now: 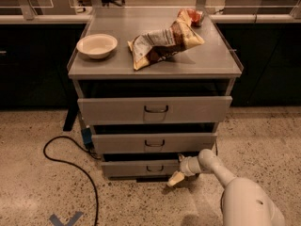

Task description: Open bottom drawer

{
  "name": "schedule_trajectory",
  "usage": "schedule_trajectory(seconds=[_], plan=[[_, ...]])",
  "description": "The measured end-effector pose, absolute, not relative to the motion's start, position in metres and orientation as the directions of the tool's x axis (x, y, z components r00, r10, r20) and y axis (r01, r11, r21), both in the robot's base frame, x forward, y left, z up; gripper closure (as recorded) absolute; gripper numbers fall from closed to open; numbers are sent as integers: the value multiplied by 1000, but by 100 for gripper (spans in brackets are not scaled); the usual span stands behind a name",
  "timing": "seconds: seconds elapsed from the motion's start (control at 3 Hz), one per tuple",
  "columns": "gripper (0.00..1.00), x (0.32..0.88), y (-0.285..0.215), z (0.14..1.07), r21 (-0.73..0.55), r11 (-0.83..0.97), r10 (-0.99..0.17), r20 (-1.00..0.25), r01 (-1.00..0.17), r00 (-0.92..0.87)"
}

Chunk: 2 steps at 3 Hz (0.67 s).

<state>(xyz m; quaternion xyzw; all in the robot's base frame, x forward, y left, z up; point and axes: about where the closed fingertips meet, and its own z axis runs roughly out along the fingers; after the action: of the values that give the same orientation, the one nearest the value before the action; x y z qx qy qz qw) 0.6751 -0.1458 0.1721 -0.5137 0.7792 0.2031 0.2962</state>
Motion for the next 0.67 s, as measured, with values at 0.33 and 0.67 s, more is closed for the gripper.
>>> schedule_trajectory(seconds=[0.33,0.67], plan=[[19,675,-146,172,12,390,-680,-670,-921,-297],[42,675,-146,172,12,390,-680,-670,-921,-297]])
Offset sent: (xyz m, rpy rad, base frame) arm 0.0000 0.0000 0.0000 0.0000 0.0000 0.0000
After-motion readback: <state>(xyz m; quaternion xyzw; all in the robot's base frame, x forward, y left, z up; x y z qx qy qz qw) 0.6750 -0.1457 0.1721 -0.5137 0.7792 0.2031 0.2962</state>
